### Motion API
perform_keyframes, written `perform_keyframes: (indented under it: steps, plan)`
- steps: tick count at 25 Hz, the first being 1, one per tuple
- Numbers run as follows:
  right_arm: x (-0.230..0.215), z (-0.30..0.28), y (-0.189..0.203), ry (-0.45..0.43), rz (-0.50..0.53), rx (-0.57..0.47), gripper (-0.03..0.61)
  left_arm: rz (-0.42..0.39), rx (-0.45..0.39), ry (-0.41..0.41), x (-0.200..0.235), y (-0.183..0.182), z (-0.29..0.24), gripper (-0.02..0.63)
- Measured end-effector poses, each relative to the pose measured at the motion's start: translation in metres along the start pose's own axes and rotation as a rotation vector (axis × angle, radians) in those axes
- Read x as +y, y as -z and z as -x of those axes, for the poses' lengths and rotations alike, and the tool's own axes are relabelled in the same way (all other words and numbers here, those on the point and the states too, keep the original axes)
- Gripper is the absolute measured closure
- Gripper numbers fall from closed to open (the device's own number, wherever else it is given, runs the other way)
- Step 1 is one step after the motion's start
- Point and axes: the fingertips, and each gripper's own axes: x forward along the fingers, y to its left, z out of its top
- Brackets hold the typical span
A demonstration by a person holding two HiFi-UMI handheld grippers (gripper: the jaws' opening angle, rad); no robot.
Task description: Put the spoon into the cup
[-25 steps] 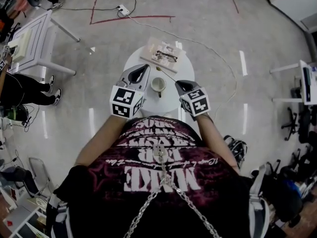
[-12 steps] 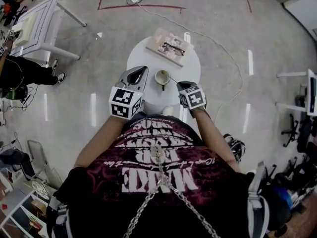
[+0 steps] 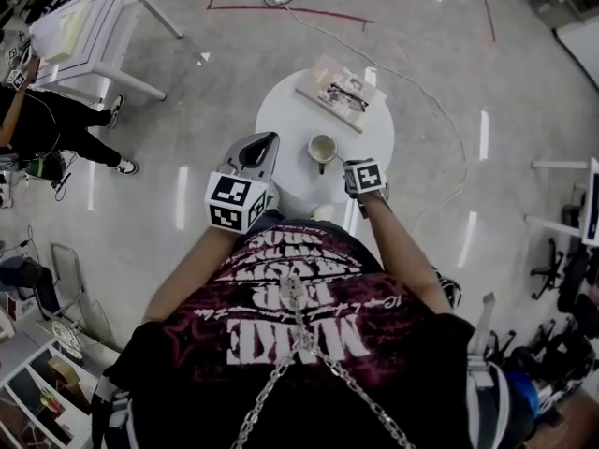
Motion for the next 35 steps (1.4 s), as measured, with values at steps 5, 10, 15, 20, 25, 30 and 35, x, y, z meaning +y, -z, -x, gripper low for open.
perform_keyframes:
  steps: [5,10,15,20,25,30,35]
  plan:
    - [0.005,-0.014,-0.003,0.001,-0.014,0.005,0.541,-0.004,-0.002,-0.009,0.009,0.001,0.009,0.588]
    - [0.017,-0.022,-0.006,-0.051,-0.051,-0.045,0.540,-0.016,0.002,0.008,0.010,0.000,0.013,0.588]
    - [0.023,-0.015,-0.010,-0.073,-0.085,-0.102,0.420,-0.032,0.000,0.035,0.008,-0.003,0.012,0.588]
    - [0.017,0.005,-0.018,-0.044,-0.088,-0.164,0.399,-0.045,-0.004,0.069,0.002,-0.006,0.006,0.588]
    - [0.012,0.045,-0.033,0.005,-0.083,-0.263,0.393,-0.055,-0.018,0.091,-0.004,-0.011,0.002,0.588]
    - [0.022,0.103,-0.066,0.021,-0.044,-0.414,0.394,-0.053,-0.041,0.095,-0.003,-0.016,0.002,0.588]
    - [0.048,0.160,-0.100,0.004,0.010,-0.550,0.394,-0.053,-0.064,0.103,-0.005,-0.021,0.004,0.588]
